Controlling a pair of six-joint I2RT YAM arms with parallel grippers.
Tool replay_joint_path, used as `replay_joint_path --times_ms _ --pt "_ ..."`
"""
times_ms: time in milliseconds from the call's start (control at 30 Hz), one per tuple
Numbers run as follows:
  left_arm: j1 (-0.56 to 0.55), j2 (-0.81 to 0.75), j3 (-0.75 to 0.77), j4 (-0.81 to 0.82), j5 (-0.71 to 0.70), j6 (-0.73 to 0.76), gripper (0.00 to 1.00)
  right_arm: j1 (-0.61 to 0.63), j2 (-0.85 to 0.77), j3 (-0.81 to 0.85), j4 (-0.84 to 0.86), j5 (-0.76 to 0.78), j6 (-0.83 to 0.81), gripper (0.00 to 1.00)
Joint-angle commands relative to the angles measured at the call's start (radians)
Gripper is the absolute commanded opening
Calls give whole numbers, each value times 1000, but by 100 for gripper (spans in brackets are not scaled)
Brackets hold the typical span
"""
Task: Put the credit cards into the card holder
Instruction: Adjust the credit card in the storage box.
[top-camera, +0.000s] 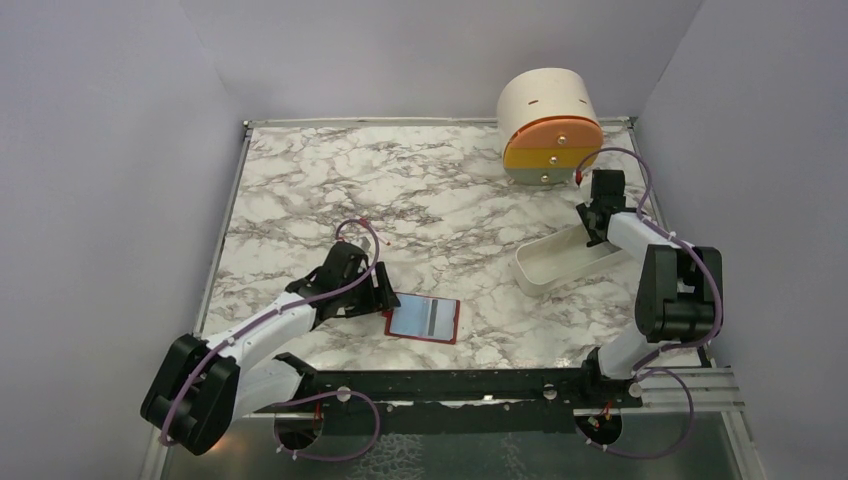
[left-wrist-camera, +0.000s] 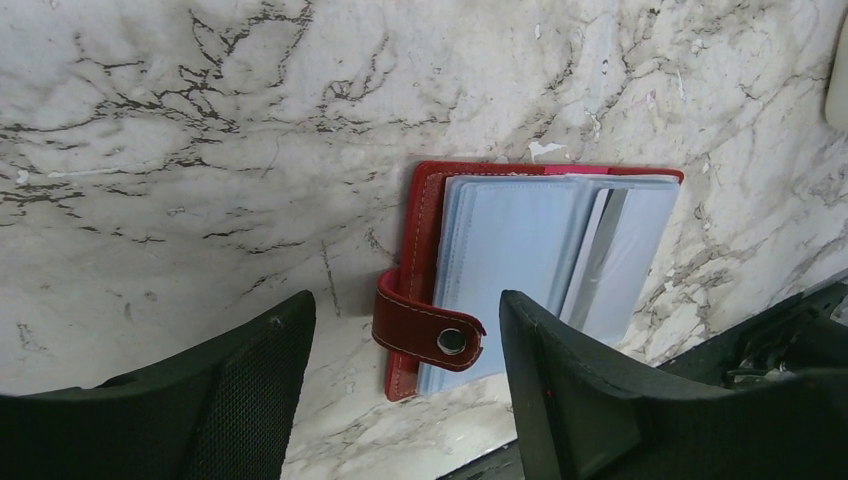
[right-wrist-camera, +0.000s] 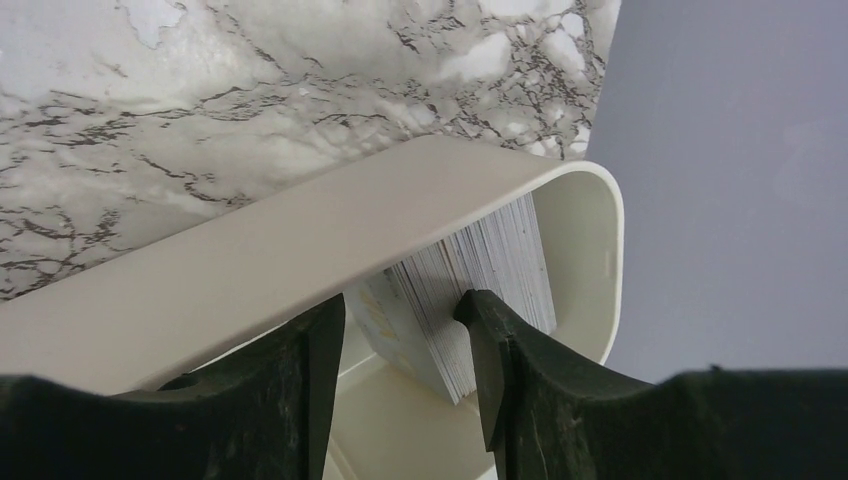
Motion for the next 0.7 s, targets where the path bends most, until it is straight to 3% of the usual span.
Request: replay_joint_path --times_ms 0,400,667 --pt "7 -39 -21 38 31 -27 69 -9 26 -28 101 29 -32 47" --pt "6 -67 -62 76 82 -54 68 -9 -2 -16 97 42 -45 32" --pt "7 -69 -69 87 92 -58 68 -9 -10 5 81 45 -39 28"
